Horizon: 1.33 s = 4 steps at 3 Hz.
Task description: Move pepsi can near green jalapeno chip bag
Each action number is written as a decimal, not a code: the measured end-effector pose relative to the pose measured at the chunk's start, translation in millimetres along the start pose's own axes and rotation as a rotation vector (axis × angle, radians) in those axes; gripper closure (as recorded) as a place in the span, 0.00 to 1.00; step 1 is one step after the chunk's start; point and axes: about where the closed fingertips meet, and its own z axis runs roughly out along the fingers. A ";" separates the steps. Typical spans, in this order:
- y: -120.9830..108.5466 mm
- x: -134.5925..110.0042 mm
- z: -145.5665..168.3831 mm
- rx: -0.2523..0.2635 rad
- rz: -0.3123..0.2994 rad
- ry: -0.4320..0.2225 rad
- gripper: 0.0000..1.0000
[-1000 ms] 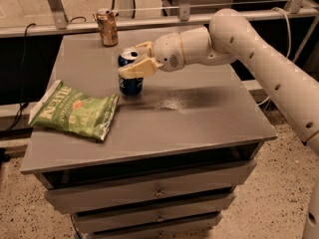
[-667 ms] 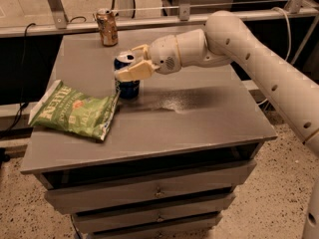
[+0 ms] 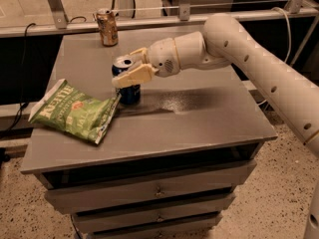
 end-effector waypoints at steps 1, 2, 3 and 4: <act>0.4 0.0 -2.9 0.004 -0.001 0.003 0.00; -2.7 -3.4 -20.5 0.044 -0.012 0.014 0.00; -11.1 -20.9 -68.1 0.152 -0.067 0.046 0.00; -23.0 -55.0 -147.3 0.323 -0.154 0.062 0.00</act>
Offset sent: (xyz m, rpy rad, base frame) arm 0.0094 -0.0491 0.0206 -0.0344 -0.0549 -0.1017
